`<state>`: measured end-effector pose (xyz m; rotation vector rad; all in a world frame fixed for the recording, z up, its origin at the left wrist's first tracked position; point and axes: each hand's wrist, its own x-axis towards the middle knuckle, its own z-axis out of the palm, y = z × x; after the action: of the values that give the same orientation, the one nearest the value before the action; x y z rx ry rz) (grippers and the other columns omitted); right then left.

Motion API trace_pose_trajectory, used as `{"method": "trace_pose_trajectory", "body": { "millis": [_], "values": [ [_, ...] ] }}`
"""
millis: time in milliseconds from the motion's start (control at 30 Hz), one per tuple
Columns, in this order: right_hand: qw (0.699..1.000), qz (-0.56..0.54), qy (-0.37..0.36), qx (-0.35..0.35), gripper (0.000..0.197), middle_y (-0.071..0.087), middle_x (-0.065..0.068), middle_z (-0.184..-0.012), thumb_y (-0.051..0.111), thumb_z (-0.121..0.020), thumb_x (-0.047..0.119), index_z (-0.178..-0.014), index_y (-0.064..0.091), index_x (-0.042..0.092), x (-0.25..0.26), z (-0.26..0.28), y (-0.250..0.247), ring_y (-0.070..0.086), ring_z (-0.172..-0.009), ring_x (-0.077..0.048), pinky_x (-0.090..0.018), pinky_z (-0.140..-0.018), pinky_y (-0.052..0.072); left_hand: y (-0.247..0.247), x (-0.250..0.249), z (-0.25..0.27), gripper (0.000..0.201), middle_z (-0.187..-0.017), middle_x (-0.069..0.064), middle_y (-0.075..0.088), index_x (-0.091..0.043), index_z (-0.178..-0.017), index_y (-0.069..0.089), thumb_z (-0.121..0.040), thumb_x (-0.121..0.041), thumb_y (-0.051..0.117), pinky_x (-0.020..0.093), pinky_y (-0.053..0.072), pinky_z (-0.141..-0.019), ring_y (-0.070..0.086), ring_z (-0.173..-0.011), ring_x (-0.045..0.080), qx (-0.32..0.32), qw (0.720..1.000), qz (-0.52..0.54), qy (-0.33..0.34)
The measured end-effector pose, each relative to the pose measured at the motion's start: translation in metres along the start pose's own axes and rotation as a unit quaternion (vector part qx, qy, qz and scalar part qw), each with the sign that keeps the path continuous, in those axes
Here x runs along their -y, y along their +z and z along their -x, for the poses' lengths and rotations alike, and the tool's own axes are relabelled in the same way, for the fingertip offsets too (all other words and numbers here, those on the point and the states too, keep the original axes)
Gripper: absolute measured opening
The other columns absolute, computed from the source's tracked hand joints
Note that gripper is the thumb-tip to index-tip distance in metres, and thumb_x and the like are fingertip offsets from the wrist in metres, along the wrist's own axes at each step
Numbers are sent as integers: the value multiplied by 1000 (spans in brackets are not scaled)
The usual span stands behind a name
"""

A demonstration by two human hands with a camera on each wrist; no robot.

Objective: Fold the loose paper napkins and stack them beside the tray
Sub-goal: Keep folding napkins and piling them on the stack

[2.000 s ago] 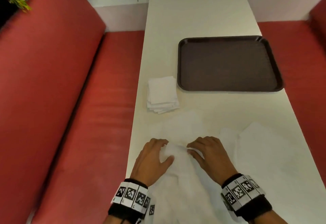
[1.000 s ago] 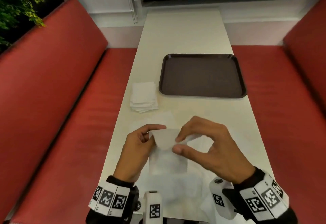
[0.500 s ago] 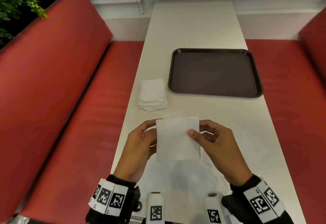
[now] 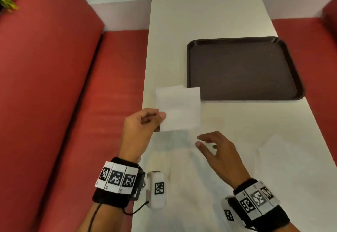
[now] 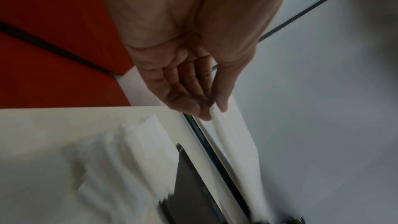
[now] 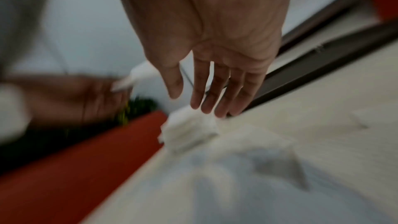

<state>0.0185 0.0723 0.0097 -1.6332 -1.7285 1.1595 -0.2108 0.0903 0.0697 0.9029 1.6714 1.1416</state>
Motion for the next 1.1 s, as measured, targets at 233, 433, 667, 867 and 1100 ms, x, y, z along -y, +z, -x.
{"method": "trace_pose_trajectory", "body": {
  "millis": [233,433,667,867,1100],
  "values": [
    [951,295,-79,52,57,59,3,-122,81,-70,44,-121,63,27,-32,-7,46,59,-107,-23,-36,-84,51,-6,22,-84,32,-71,-10,71,-27,-75,73,-80,-59,72,34,54,-77,67,-84,17,-26,966,-255,1],
    [948,307,-64,60,75,60,6,-110,85,-64,42,-131,56,26,-30,-12,52,57,-96,-21,-33,-79,47,-22,45,-56,40,-70,-8,70,-25,-71,66,-84,-63,63,31,44,-70,63,-86,24,-60,952,-297,-46],
    [962,239,-49,125,34,45,16,-89,75,-81,29,-111,58,29,-23,-22,34,46,-89,-12,-29,-74,26,-11,75,33,13,-64,-6,68,-25,-76,70,-85,-17,73,17,46,-57,62,-65,11,6,964,-264,-8],
    [984,36,-112,131,27,44,8,-108,73,-81,11,-90,52,25,-6,0,-1,52,-93,-8,-18,-75,42,8,83,81,35,-107,-18,60,-33,-111,63,-81,-24,79,12,47,-81,60,-97,1,29,966,-249,57],
    [972,-83,-199,96,38,49,9,-120,72,-88,11,-115,52,28,19,42,-58,50,-116,-9,-13,-90,42,44,38,117,42,-122,-24,61,-35,-126,58,-87,-35,74,8,39,-95,55,-114,-5,114,963,-222,101]
  ]
}}
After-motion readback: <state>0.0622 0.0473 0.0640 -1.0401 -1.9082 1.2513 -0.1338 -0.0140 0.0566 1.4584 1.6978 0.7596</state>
